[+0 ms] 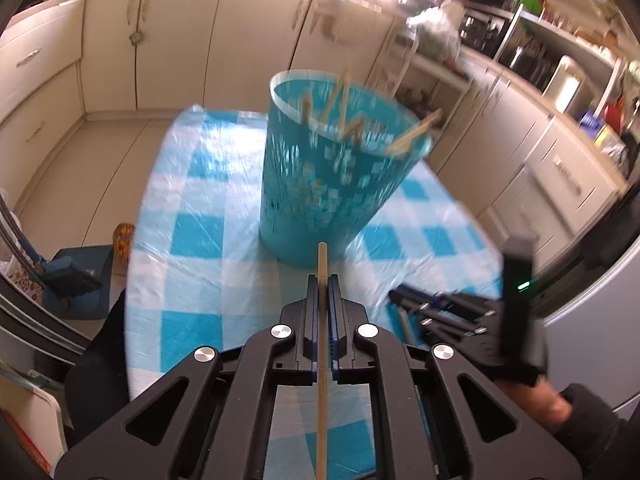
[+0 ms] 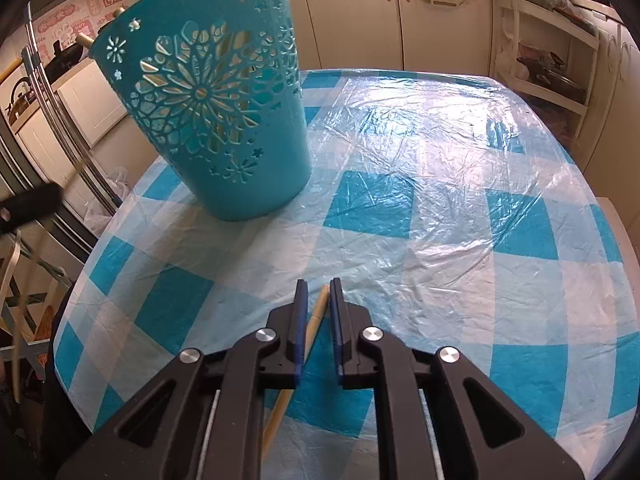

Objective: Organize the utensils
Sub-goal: 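Lift the chopstick with the left tool and drop it into the basket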

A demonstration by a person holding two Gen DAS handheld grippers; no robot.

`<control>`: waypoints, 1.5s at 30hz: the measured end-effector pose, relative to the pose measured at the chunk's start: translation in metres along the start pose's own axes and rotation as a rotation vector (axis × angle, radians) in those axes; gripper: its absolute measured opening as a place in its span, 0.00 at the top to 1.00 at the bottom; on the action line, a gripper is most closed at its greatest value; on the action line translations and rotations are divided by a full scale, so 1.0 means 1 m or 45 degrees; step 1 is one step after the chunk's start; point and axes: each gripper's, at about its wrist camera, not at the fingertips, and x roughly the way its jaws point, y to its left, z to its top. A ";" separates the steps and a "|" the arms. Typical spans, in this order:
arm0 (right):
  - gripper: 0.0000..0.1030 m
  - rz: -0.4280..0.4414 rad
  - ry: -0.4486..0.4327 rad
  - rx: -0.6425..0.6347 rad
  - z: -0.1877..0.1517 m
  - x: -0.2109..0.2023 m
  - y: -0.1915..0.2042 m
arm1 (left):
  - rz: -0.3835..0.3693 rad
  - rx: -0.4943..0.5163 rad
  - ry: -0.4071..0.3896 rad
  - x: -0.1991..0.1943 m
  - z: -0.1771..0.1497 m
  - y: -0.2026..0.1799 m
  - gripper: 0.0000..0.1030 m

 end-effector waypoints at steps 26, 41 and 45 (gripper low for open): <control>0.69 0.125 -0.007 0.030 0.001 0.001 -0.003 | 0.017 -0.002 -0.650 -0.001 0.186 -0.038 0.96; 0.66 0.133 -0.007 0.026 0.001 0.001 -0.001 | 0.108 0.046 -0.559 0.040 0.164 -0.034 0.95; 0.66 0.132 -0.007 0.024 0.001 0.001 -0.001 | 0.140 0.082 -0.510 0.042 0.153 -0.037 0.95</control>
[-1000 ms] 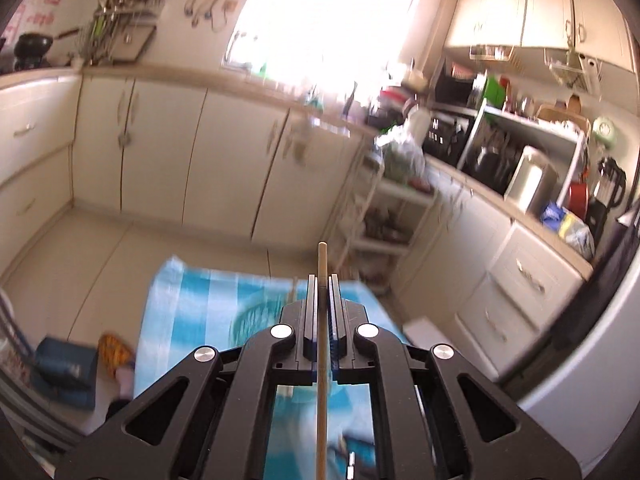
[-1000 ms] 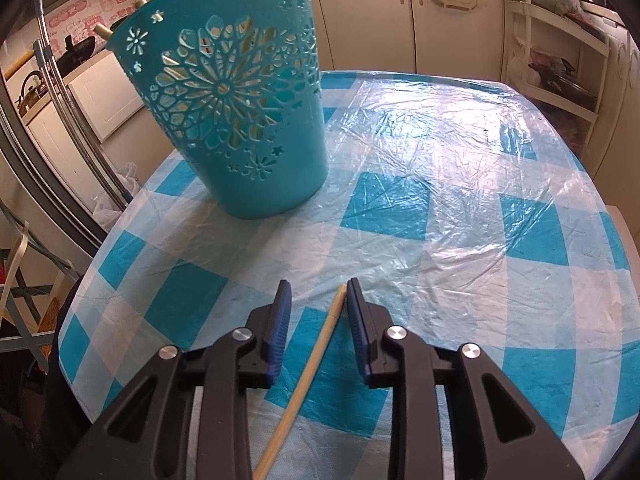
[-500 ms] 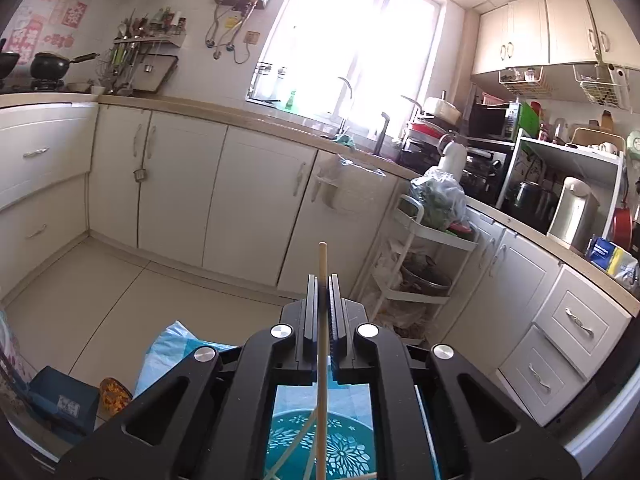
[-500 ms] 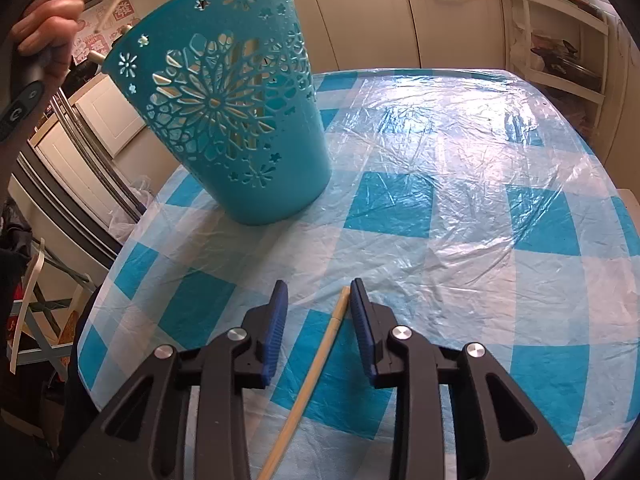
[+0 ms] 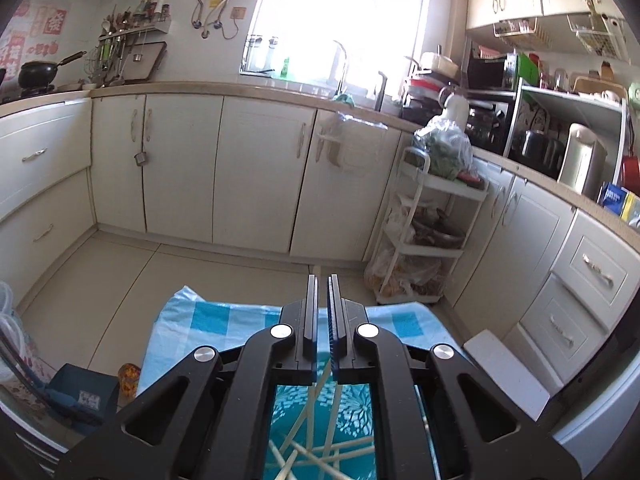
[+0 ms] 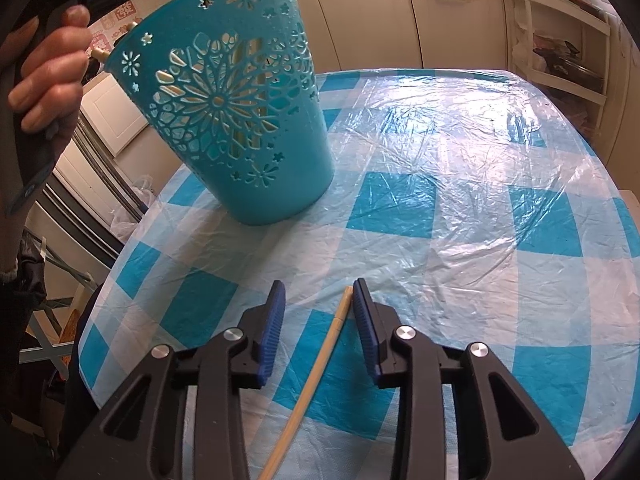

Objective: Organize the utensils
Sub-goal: 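Lift the chopstick with the left tool and drop it into the basket, then close the right tool on the last loose chopstick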

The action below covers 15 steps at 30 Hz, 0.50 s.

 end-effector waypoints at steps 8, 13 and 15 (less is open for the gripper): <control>0.66 -0.043 0.003 -0.008 -0.004 -0.002 0.006 | 0.087 -0.042 -0.019 -0.051 -0.010 0.025 0.49; 0.66 -0.089 0.009 -0.035 -0.009 -0.006 0.011 | 0.135 -0.120 -0.009 -0.091 -0.037 0.059 0.42; 0.70 -0.131 0.015 -0.077 -0.010 -0.004 0.017 | 0.153 -0.148 0.046 -0.096 -0.055 0.071 0.42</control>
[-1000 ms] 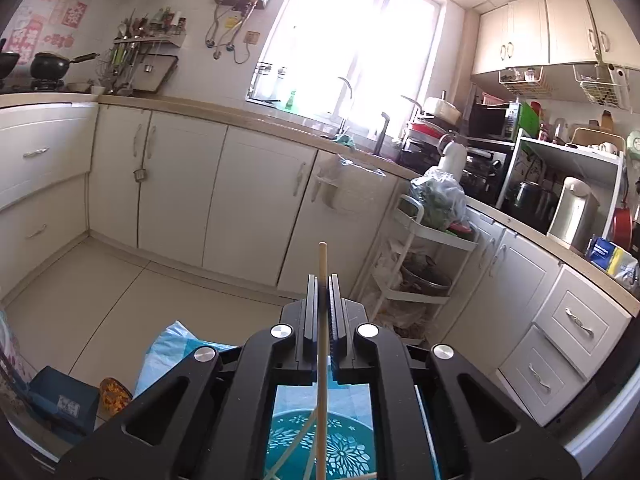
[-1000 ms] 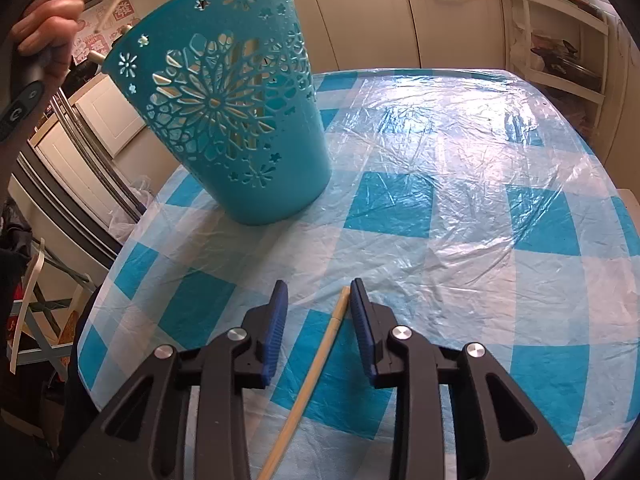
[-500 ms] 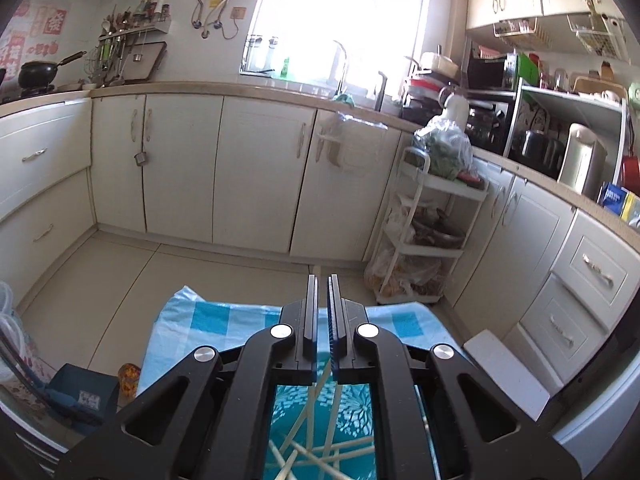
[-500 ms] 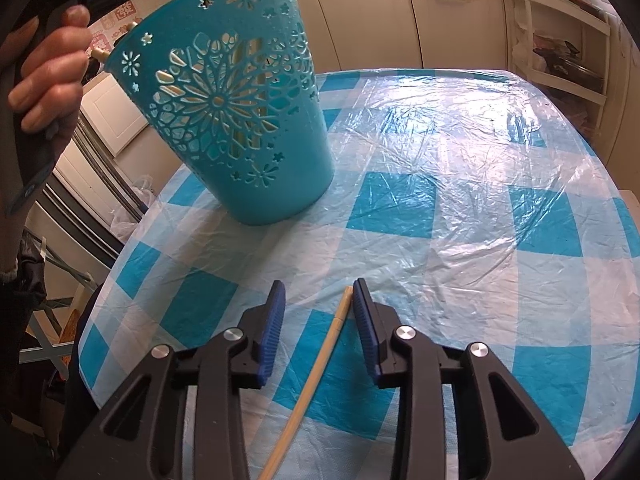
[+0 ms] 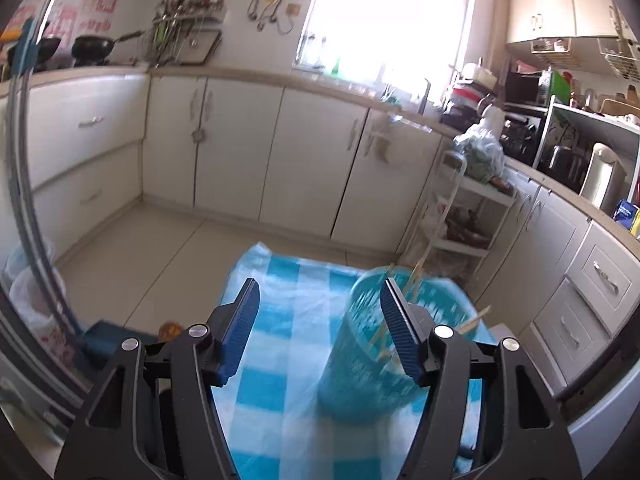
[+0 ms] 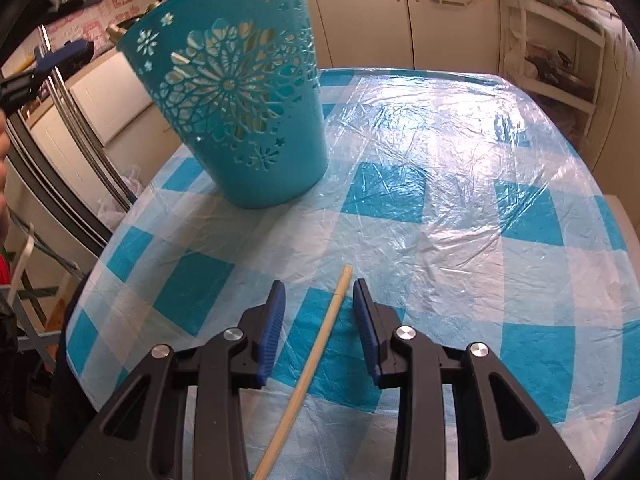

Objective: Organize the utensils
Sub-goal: 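Close the right tool on the last loose chopstick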

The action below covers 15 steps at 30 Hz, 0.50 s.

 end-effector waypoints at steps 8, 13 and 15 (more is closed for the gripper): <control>0.91 0.004 0.060 -0.101 0.000 -0.001 0.003 | 0.030 -0.079 0.155 0.004 -0.051 0.036 0.42; 0.87 -0.063 0.117 -0.108 -0.004 -0.005 0.008 | 0.028 -0.083 0.187 0.004 -0.063 0.040 0.42; 0.87 -0.105 0.116 -0.170 -0.006 -0.006 0.015 | 0.023 -0.080 0.198 0.005 -0.063 0.037 0.42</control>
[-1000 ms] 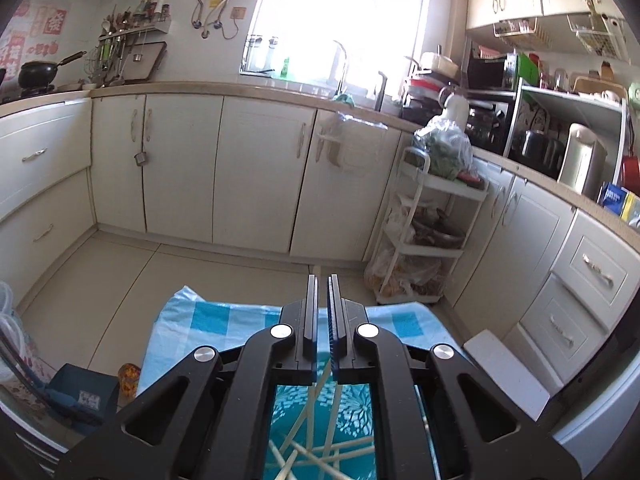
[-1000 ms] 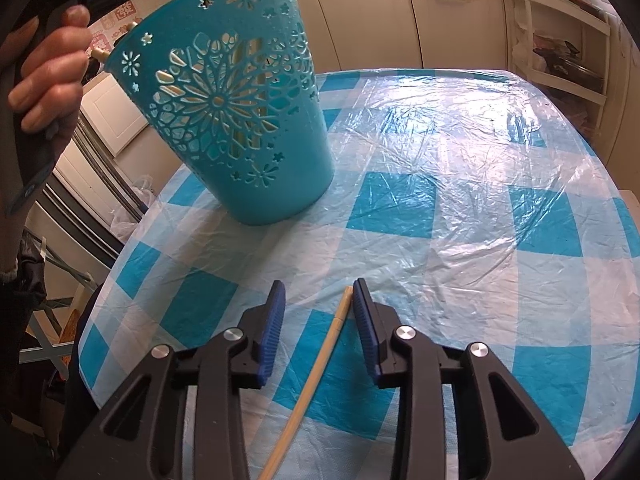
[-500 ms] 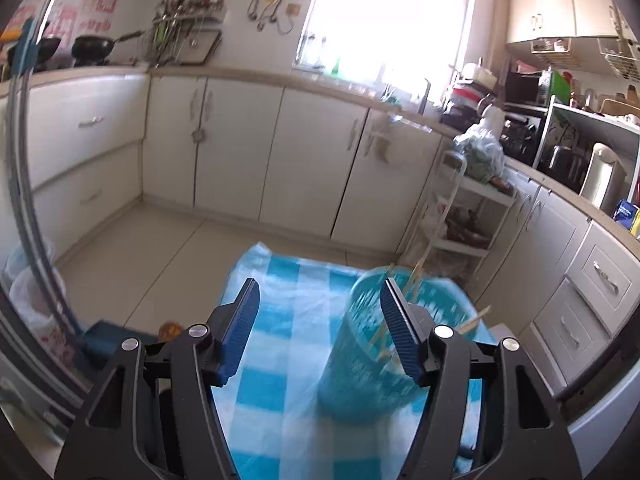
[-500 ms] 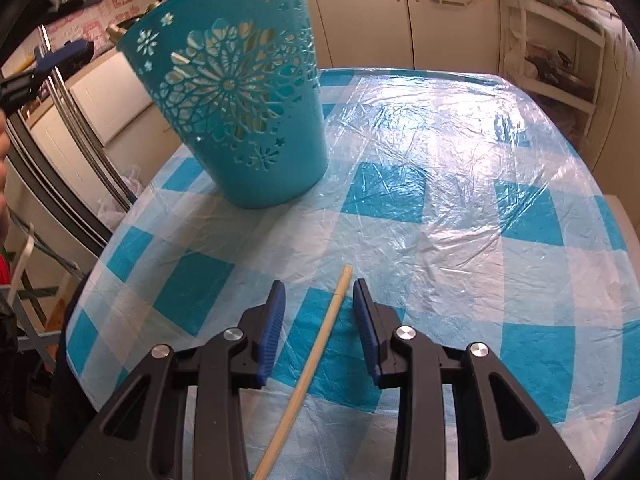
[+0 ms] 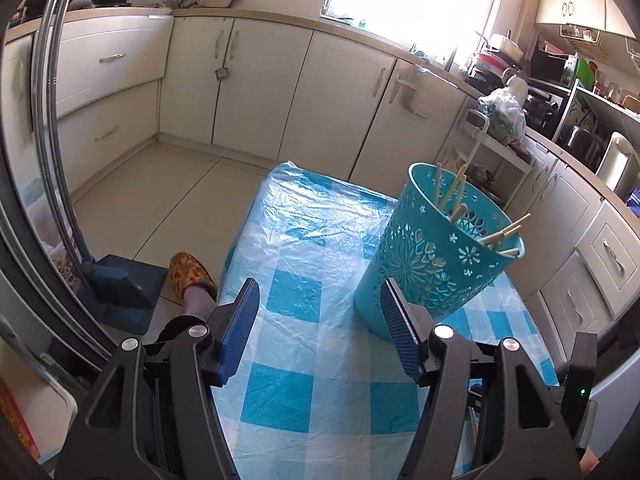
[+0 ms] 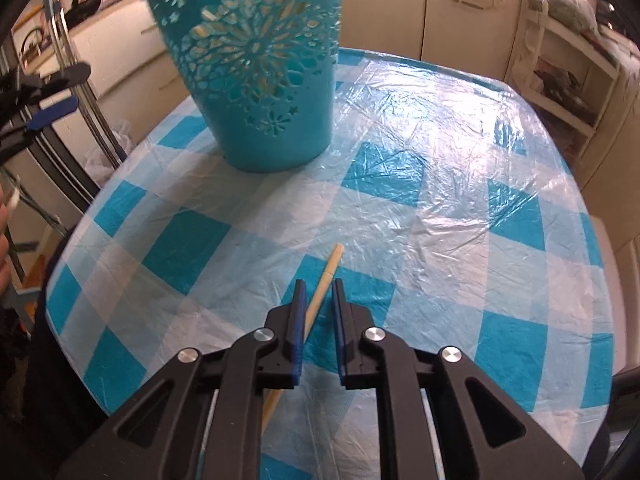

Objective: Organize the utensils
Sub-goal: 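Close the right tool on the last loose chopstick, then lift the chopstick with the right tool and release it into the basket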

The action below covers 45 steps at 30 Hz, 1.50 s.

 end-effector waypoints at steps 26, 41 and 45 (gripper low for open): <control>0.94 0.768 -0.663 0.324 0.090 -0.162 -0.046 | -0.010 0.001 0.053 -0.017 -0.011 -0.007 0.36; 0.95 0.573 -0.872 0.236 0.184 -0.193 -0.060 | -0.015 -0.051 0.068 -0.014 -0.009 0.002 0.36; 0.95 0.502 -0.836 0.221 0.187 -0.169 -0.055 | -0.015 -0.060 0.077 -0.011 -0.010 0.003 0.36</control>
